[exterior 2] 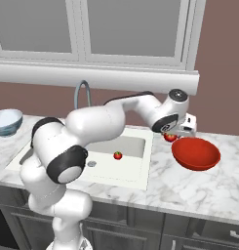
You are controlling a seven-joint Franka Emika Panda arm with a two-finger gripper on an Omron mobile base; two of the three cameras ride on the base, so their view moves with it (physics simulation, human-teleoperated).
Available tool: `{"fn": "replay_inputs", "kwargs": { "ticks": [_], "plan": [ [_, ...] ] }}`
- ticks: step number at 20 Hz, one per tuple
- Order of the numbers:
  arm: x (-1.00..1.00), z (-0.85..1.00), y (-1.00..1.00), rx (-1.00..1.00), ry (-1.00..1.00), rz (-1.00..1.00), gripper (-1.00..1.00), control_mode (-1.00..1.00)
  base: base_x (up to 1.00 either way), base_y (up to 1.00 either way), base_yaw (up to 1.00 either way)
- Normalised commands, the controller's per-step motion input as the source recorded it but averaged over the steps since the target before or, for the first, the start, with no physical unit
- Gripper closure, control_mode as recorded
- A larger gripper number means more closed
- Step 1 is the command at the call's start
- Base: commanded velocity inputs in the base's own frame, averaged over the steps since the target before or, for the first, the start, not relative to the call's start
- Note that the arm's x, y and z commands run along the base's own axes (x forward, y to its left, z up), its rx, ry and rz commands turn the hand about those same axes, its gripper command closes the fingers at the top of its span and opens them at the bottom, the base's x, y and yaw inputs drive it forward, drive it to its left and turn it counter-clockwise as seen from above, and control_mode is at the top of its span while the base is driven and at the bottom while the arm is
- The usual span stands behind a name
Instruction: Pick the tomatos from the sink and place them in one bowl. Place the peach in the other bowl. Then turn off the sink faucet.
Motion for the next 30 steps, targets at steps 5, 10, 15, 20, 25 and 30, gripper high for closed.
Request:
{"fn": "replay_inputs", "kwargs": {
  "ticks": [5,10,15,20,25,30],
  "plan": [
    [0.0,-0.21,-0.49,0.0,0.0,0.0,1.0,-1.0,0.0,0.0,0.0],
    [0.01,-0.27,-0.4,0.0,0.0,0.0,1.0,-1.0,0.0,0.0,0.0],
    [0.08,-0.25,-0.27,0.01,0.0,0.0,1.0,-1.0,0.0,0.0,0.0],
    [0.19,-0.26,-0.06,0.0,0.0,0.0,1.0,-1.0,0.0,0.0,0.0],
    [0.34,-0.3,-0.07,0.0,0.0,0.01,1.0,-1.0,0.0,0.0,0.0],
    [0.33,-0.32,-0.05,0.0,0.0,0.02,1.0,-1.0,0.0,0.0,0.0]
  ]
}}
